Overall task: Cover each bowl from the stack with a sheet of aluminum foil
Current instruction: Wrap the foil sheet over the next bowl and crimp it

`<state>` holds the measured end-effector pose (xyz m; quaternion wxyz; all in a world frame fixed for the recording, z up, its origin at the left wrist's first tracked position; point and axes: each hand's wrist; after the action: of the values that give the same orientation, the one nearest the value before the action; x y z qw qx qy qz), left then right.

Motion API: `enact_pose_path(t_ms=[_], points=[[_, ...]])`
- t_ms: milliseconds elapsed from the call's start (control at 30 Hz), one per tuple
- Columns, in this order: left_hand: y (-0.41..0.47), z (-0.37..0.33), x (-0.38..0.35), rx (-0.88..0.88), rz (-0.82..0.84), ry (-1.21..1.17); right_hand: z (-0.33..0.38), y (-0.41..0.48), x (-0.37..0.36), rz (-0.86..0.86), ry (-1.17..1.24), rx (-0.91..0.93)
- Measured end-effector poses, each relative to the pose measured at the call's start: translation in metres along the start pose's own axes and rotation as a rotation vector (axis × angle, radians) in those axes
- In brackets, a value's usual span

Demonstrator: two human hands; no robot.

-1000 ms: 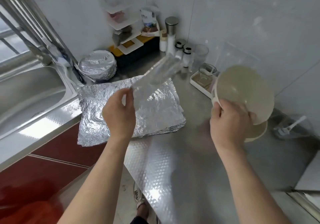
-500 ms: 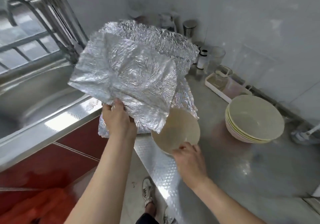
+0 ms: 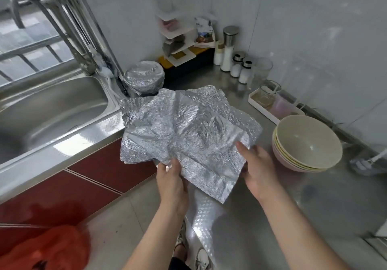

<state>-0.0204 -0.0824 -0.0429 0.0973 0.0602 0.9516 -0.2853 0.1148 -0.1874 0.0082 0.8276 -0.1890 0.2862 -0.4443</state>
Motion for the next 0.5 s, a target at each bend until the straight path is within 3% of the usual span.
enact_pose_path(t_ms=[67, 200, 267, 367, 500], points=[[-0.001, -0.005, 0.007, 0.049, 0.074, -0.052, 0.002, 0.004, 0.003, -0.164, -0.095, 0.106], [0.031, -0.031, 0.040, 0.134, 0.124, -0.203, 0.005, 0.017, 0.028, -0.142, -0.330, 0.190], [0.044, -0.041, 0.050, 0.142, 0.198, -0.039, 0.005, 0.023, 0.036, -0.168, -0.448, 0.195], [0.050, -0.043, 0.049, 0.016, 0.267, 0.302, 0.007, 0.032, 0.041, -0.205, -0.581, 0.233], [0.051, -0.035, 0.037, -0.194, 0.157, 0.474, 0.008, 0.051, 0.046, -0.304, -0.756, 0.328]])
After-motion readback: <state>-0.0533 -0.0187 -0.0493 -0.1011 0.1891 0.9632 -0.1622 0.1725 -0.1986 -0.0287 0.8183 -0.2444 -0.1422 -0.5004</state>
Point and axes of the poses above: each hand's wrist, its own y-axis towards the middle knuckle, its own x-axis out of the back of the hand, z = x × y, and after that the axes turned 5 degrees about -x, right-handed
